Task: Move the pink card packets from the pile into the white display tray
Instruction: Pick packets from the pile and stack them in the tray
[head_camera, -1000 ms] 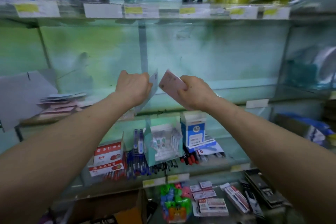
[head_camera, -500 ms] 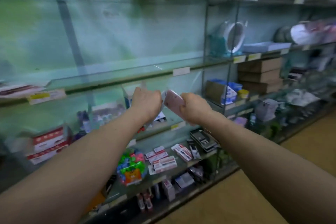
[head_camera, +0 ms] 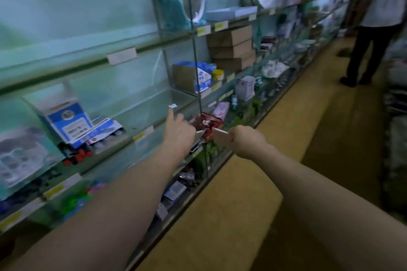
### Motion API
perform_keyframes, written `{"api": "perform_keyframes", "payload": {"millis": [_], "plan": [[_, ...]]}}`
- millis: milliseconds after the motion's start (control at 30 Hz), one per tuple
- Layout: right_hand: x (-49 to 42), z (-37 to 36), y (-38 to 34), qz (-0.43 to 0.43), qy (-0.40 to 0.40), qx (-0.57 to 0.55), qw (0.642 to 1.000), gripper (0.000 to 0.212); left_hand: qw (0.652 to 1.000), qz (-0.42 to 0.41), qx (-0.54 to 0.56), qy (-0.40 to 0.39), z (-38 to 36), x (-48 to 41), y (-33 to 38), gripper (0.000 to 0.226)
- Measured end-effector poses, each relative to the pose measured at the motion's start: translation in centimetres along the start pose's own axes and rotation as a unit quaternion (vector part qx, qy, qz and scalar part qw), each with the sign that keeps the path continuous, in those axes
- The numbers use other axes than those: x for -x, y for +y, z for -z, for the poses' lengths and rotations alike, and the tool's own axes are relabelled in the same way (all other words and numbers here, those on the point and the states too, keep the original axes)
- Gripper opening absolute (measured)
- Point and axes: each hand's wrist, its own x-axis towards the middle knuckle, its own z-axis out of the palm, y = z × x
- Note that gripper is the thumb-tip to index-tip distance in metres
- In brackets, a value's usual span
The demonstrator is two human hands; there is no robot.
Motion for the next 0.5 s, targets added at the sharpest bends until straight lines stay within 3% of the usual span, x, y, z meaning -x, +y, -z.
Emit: {"api": "perform_keyframes", "payload": {"millis": [233, 500], "plan": [[-3.7, -0.5, 5.1, -0.105, 0.0, 0.013, 0.994, 0.026, 0.995, -0.096, 0.007, 0.022, -1.1, -7.1, 3.9, 0.024], [-8.7, -0.9, 7.6, -0.155, -0.006, -0.013, 0.988, 0.027, 0.986, -0.165, 0.0, 0.026, -2.6, -15.0, 6.1, 0.031]]}}
